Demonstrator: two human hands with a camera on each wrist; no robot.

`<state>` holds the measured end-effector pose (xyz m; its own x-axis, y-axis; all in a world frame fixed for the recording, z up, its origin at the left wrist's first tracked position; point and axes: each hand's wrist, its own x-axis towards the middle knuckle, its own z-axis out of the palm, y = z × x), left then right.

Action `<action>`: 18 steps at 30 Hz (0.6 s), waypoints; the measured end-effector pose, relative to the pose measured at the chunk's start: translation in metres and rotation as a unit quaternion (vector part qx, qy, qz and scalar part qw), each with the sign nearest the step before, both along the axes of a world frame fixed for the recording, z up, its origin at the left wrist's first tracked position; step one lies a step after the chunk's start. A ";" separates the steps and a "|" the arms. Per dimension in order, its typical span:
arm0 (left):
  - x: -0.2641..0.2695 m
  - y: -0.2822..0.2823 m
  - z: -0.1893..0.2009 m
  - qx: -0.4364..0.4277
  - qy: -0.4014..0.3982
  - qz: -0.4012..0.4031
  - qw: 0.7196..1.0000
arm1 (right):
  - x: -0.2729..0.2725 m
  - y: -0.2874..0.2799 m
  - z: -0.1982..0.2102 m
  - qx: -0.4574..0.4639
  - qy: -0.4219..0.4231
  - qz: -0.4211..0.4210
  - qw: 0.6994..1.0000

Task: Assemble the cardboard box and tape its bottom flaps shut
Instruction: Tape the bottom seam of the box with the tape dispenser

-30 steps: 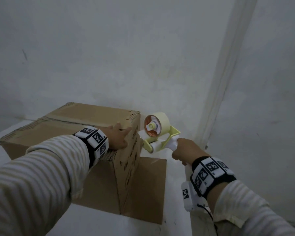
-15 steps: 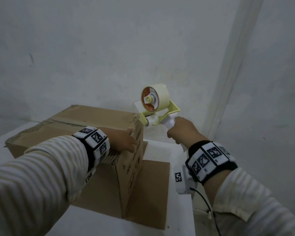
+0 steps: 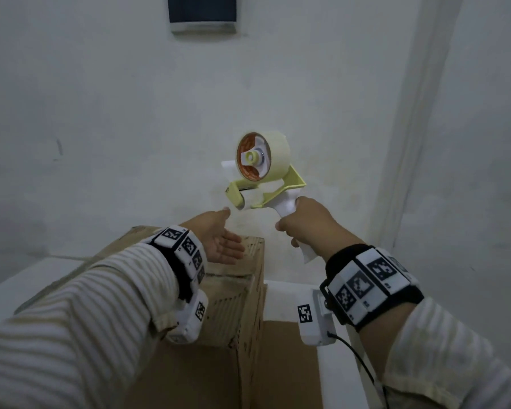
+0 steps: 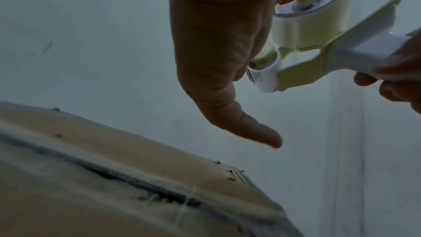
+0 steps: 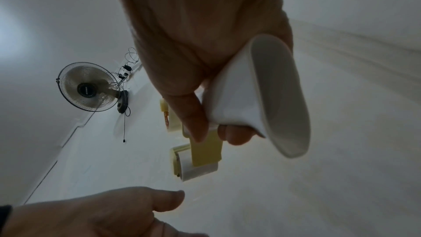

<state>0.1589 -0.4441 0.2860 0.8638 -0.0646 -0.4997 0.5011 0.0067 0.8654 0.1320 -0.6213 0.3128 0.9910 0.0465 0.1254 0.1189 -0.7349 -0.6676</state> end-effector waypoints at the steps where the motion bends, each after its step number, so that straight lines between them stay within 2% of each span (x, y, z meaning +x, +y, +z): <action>1: 0.007 0.005 0.001 -0.019 -0.006 0.007 1.000 | 0.002 0.007 0.003 0.000 -0.002 -0.004 1.000; 4: 0.028 0.024 0.009 -0.046 -0.027 0.024 0.998 | 0.007 0.029 0.009 0.001 -0.003 -0.024 1.000; 8: 0.055 0.052 0.013 -0.038 -0.067 -0.002 0.997 | 0.012 0.059 0.010 0.007 0.000 -0.052 0.999; 13: 0.083 0.070 0.008 -0.013 -0.071 -0.090 0.993 | 0.008 0.083 0.006 -0.007 0.005 -0.099 0.995; 18: 0.104 0.062 0.006 0.013 -0.082 -0.187 0.979 | -0.001 0.088 0.000 -0.013 0.024 -0.159 0.987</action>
